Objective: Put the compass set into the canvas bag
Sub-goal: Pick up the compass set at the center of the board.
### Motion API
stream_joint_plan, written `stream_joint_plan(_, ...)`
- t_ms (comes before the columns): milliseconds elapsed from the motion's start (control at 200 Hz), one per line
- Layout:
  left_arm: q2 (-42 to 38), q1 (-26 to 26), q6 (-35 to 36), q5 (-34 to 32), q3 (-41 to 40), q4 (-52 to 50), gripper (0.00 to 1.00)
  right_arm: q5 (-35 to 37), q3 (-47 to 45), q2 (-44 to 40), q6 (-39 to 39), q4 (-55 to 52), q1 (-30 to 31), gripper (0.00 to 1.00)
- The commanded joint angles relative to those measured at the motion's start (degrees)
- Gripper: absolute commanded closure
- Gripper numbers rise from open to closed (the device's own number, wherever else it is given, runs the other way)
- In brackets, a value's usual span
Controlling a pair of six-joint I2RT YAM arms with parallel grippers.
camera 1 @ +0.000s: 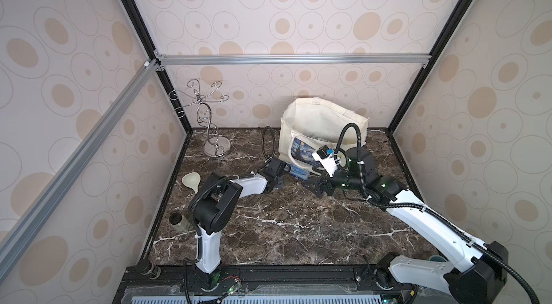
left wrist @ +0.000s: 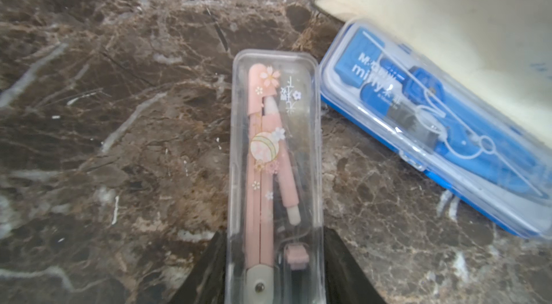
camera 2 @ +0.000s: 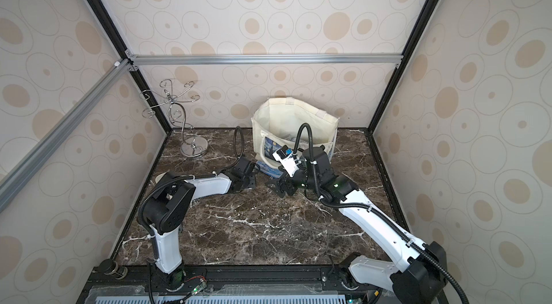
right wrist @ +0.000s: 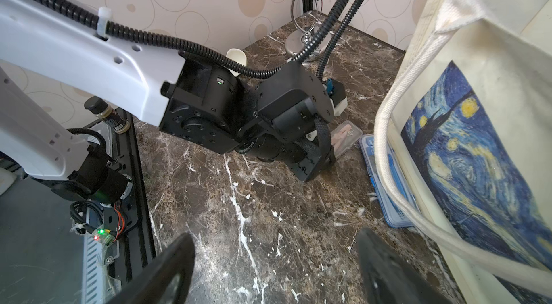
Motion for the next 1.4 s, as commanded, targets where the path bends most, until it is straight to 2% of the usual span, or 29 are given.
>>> stream_joint_plan(0,0.7,-0.08,0.4,-0.62,-1.29,-2.8,0.61,-0.45,2.06,0.89,-0.75,0.58,0.63,0.13)
stream_joint_plan(295,-7.6,-0.12,2.04,-3.94,-9.72,8.01,0.61,1.58,4.94,4.17,-0.1,-1.38,0.65,0.13)
stream_joint_plan(485,-16.7,-0.14,4.67,-6.26,-18.38,18.83,0.61,4.63,8.64,8.1,1.13,-4.58,0.6,0.13)
stream_joint_plan(715,-28.42,-0.19,10.25,-6.43,-29.63,33.33,0.6,4.71,16.03,14.1,4.18,-8.64,0.64,0.14)
stream_joint_plan(935,-36.27,-0.15,15.41,-2.95,-36.91,44.01,0.6,2.87,22.61,17.88,5.3,-9.45,1.64,0.15)
stream_joint_plan(1126,-41.79,-0.25,17.66,1.96,-40.02,50.79,0.6,3.04,31.96,24.45,6.49,-14.25,3.27,0.22)
stream_joint_plan(1396,-48.64,-0.37,20.72,3.92,-41.22,51.82,0.6,1.59,45.67,35.63,10.14,-19.82,5.35,0.25)
